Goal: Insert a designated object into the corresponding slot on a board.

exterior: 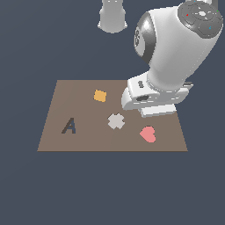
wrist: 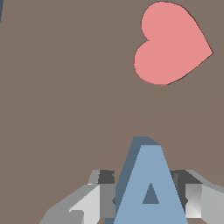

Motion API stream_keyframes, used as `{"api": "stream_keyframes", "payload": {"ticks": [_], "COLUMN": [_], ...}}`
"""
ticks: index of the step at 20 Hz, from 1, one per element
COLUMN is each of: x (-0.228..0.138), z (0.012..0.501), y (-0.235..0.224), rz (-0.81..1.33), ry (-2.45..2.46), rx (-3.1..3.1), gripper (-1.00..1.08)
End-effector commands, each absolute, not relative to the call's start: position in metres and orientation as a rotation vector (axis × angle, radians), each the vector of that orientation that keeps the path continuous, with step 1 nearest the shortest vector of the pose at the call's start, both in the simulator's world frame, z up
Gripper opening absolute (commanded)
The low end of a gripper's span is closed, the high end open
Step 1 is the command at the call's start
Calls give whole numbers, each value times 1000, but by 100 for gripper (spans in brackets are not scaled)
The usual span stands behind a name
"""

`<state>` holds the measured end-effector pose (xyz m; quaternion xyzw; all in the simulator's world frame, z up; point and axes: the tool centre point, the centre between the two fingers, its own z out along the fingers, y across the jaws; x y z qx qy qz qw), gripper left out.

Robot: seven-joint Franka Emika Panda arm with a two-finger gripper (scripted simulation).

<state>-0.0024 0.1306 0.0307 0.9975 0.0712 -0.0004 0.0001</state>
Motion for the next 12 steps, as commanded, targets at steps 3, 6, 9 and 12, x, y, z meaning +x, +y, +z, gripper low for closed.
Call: {"api": "stream_keyframes", "payload": {"ticks": [3, 6, 9, 12], "x": [-2, -3, -6, -11], "z": [33, 33, 33, 33], "y": [131, 130, 130, 128], "rz": [-1, -1, -1, -1], "ry": [223, 234, 265, 317], "rx": [3134, 3133, 3130, 3125], "gripper": [-100, -100, -100, -100]}}
